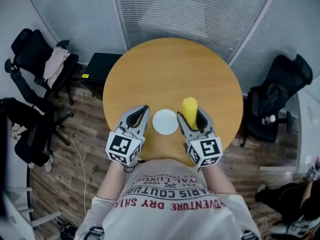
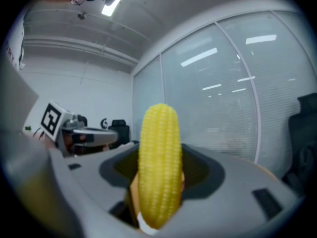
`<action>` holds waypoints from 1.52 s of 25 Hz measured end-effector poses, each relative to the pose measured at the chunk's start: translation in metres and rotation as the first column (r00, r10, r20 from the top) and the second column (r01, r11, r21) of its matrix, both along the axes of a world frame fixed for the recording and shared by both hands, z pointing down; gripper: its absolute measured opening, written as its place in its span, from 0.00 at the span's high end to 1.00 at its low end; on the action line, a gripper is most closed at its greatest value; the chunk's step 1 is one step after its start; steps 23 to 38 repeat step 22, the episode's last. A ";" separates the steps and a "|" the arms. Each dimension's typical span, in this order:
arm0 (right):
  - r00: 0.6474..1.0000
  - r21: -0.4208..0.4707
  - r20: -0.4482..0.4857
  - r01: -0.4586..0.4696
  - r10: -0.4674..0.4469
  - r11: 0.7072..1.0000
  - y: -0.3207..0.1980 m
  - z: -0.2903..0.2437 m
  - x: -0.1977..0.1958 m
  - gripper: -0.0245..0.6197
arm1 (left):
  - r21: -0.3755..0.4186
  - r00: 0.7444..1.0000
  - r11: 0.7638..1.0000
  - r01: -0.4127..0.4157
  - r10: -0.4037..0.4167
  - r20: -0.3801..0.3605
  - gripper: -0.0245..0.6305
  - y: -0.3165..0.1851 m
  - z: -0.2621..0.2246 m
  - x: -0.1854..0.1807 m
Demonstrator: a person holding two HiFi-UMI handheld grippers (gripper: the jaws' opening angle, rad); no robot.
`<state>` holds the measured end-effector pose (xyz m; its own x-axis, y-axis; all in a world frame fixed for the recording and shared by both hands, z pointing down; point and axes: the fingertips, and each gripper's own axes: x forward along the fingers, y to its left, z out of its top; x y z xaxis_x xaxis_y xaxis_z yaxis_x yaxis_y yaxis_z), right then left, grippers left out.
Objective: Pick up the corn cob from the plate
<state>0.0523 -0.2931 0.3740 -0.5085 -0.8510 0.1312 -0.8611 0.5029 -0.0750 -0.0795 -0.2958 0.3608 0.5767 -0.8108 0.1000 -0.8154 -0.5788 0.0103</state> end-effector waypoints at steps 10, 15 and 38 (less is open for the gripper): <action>0.999 -0.006 -0.022 -0.035 0.035 0.999 -0.010 0.004 0.001 0.55 | -0.005 1.000 1.000 -0.007 0.007 0.007 0.92 -0.007 0.003 -0.003; 0.999 -0.024 -0.025 -0.041 0.041 0.999 -0.015 0.009 0.004 0.55 | -0.014 1.000 1.000 -0.009 0.009 -0.021 0.92 -0.012 0.005 -0.002; 0.999 -0.037 -0.019 -0.041 0.040 0.998 -0.024 0.011 0.004 0.55 | -0.013 1.000 1.000 -0.002 0.001 -0.008 0.92 -0.025 0.007 -0.003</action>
